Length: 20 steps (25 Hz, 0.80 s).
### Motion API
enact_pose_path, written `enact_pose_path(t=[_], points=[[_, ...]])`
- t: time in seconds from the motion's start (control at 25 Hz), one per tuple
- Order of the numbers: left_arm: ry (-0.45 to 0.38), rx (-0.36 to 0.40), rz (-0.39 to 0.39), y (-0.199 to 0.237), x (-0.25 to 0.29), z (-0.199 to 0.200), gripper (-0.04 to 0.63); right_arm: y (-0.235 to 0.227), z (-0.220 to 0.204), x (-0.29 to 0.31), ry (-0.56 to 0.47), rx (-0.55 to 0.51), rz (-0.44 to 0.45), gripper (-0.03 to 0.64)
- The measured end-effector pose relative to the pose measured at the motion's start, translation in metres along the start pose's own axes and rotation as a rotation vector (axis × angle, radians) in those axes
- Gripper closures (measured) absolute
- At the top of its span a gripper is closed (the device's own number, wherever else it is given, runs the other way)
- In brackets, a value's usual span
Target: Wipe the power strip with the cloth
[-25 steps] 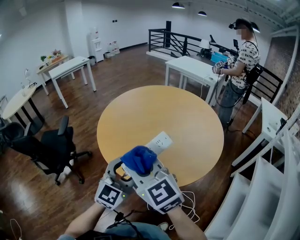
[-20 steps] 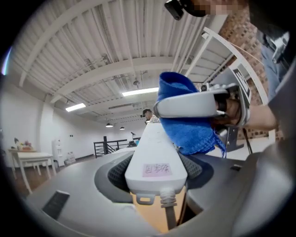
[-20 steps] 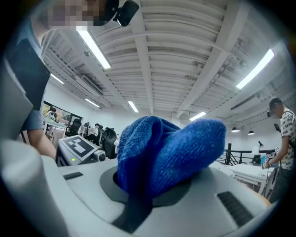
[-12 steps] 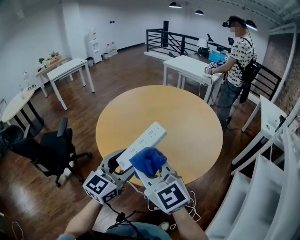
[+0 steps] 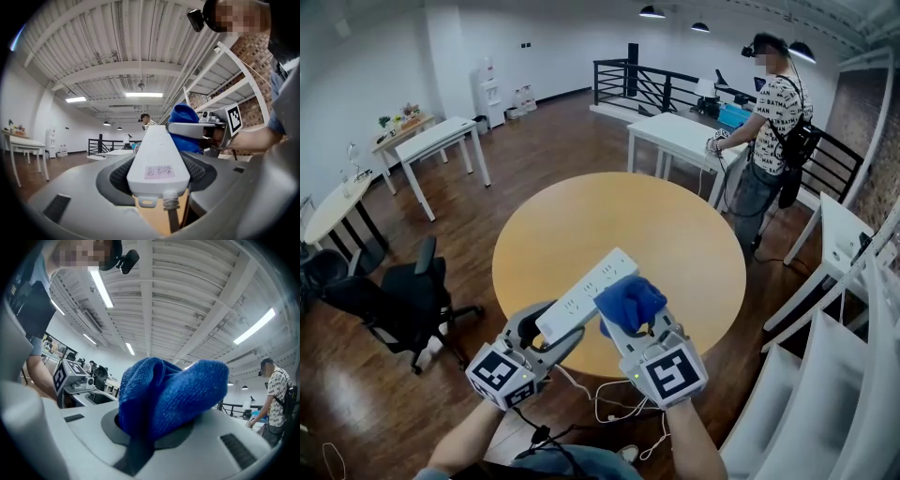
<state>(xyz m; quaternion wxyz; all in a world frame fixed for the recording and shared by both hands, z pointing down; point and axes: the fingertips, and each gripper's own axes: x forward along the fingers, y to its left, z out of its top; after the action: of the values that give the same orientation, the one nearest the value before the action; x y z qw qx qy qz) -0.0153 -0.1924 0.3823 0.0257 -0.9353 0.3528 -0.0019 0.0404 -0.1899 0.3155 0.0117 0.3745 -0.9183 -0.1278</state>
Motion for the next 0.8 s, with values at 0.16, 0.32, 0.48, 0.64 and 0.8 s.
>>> enact_pose_path(t=[0.16, 0.32, 0.48, 0.64, 0.8], points=[[-0.004, 0.003, -0.007, -0.003, 0.0, 0.001, 0.302, -0.032, 0.004, -0.01, -0.009, -0.02, -0.071, 0.571], [0.0, 0.009, -0.013, -0.007, 0.0, -0.001, 0.302, -0.075, 0.012, -0.022, -0.047, -0.051, -0.175, 0.571], [0.011, 0.009, -0.017, -0.008, -0.002, -0.001, 0.302, -0.092, 0.019, -0.027, -0.073, -0.047, -0.226, 0.571], [0.013, 0.011, -0.019, -0.01, -0.001, -0.001, 0.302, -0.078, 0.015, -0.025, -0.081, -0.038, -0.209, 0.571], [0.009, 0.016, -0.005, -0.008, 0.0, -0.004, 0.302, -0.048, 0.003, -0.019, -0.046, -0.012, -0.153, 0.571]])
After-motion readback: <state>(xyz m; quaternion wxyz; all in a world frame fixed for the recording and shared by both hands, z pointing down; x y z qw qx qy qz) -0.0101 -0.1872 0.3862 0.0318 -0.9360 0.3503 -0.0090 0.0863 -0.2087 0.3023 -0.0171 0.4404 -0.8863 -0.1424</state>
